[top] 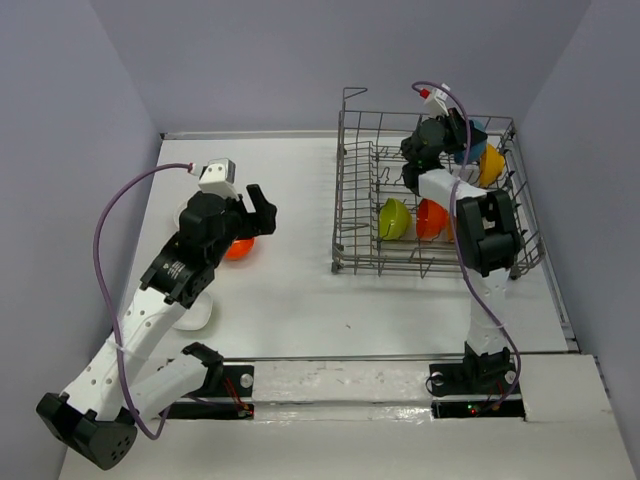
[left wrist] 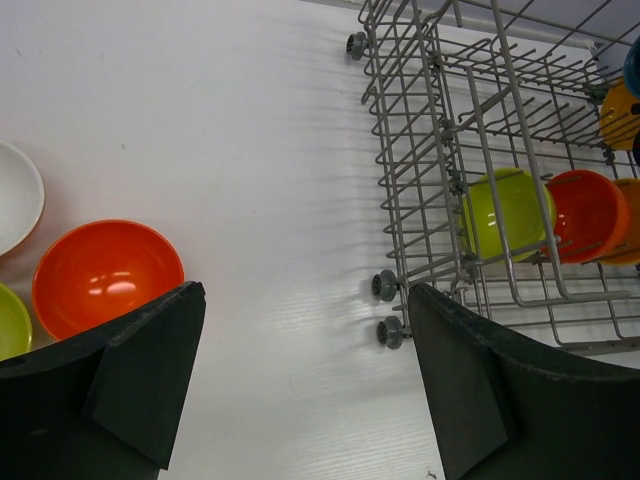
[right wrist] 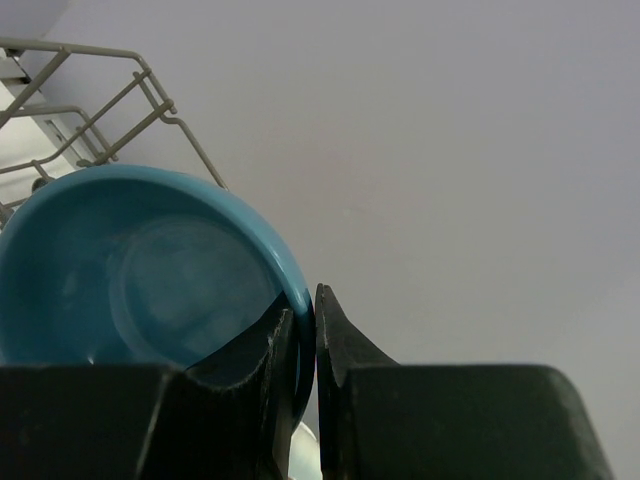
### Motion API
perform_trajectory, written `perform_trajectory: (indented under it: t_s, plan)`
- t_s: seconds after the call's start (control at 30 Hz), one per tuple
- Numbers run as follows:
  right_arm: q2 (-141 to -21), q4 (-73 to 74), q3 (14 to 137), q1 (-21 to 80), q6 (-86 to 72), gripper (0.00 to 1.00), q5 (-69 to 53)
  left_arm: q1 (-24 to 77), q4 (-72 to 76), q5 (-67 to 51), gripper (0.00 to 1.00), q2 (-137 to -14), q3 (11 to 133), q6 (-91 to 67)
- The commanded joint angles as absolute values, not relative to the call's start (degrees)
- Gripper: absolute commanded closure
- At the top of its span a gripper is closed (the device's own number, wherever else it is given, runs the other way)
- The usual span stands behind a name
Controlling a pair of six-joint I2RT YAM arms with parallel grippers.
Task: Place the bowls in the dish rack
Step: Insert the bowl into the dish rack.
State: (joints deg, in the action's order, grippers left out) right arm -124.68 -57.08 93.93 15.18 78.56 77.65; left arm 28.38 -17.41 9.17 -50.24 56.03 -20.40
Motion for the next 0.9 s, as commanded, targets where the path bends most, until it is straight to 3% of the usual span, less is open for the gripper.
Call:
perform_trajectory:
  t_s: [0.0,0.87]
  plan:
    - [-124.8,-66.7,96.7,14.3,81.0,0.99,78.0,28.0,-13.6,8.3,0.09,-50.0,55.3,-19.6]
    - [-130.2,-67.3,98.0,10.5,80.3,0.99,77.3,29.4,-11.2,8.8,0.08,-51.9,50.7,-19.8]
